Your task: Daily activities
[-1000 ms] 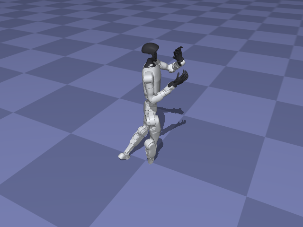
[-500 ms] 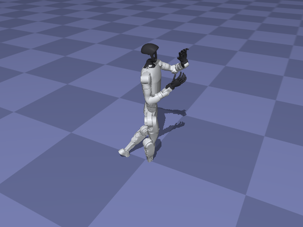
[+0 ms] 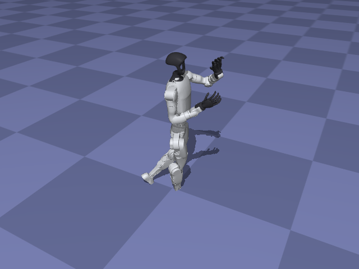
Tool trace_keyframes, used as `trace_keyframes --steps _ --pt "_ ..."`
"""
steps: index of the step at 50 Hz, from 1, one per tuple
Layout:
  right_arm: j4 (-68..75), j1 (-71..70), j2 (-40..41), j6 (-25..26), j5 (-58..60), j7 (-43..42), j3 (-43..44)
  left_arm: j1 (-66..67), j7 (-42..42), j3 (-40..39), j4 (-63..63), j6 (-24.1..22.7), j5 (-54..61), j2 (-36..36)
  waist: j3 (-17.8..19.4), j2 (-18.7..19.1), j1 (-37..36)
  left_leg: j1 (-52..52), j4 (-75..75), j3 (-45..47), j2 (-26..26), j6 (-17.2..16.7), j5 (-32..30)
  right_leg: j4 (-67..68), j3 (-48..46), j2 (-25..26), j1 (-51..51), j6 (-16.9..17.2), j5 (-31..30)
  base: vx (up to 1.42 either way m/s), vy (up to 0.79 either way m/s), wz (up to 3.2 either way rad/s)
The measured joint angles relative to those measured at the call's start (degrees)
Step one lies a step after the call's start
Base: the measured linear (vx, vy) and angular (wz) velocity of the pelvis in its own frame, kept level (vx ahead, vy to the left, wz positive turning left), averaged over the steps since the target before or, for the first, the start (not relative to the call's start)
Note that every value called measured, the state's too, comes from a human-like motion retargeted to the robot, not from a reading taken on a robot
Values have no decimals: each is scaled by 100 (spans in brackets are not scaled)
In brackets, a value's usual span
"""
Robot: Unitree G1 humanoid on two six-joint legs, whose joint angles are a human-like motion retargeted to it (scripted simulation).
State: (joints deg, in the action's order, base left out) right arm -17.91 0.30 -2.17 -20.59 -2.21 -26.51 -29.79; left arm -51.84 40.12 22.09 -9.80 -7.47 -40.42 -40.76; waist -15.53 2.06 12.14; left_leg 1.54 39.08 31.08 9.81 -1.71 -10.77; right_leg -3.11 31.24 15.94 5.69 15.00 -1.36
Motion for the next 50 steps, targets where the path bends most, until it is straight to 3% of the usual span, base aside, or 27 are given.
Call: trace_keyframes --steps 13,19,21,24,32,40,50 --pt "69 12 -653 306 405 639 84 -295 -1328 677 -83 -168 -213 -254 -36 -72 -81 13 15 -104 -51 22 -203 -2 -85 -24 -59 0 -3 0 0 0" --pt "157 108 -752 435 452 803 227 -241 -1615 665 -95 -195 28 -114 -24 -186 -165 -35 39 -244 -91 30 -349 1 -139 -69 -70 0 -5 0 0 0" --pt "418 372 -1139 485 512 699 446 -92 -1675 609 -24 -191 185 -119 -10 -282 -176 -76 20 -338 -148 -14 -446 6 -174 -123 -52 0 -4 -1 -3 5" --pt "1228 888 -2114 544 661 364 1014 350 -1812 588 218 -198 444 -186 3 -411 -196 -111 11 -389 -191 -3 -559 8 -200 -162 -45 0 -26 -1 -2 3" --pt "38 -559 -2305 363 1325 -166 1658 2809 -2973 805 1600 -148 1273 -32 15 -627 -525 -120 -120 -367 -317 -4 -769 6 -247 -211 0 0 -135 -2 -4 -7" --pt "-1815 -2398 -1928 295 1755 221 1192 4697 -4043 1225 2772 58 2111 576 52 -999 -764 -34 -461 -159 -500 38 -879 5 -236 -329 93 0 -224 0 0 0" --pt "-2191 -1739 -1902 351 1512 751 795 5278 -4117 954 3748 175 2861 1074 212 -1119 -879 -91 -562 -180 -560 115 -1034 3 -343 -344 154 0 -300 0 0 0"
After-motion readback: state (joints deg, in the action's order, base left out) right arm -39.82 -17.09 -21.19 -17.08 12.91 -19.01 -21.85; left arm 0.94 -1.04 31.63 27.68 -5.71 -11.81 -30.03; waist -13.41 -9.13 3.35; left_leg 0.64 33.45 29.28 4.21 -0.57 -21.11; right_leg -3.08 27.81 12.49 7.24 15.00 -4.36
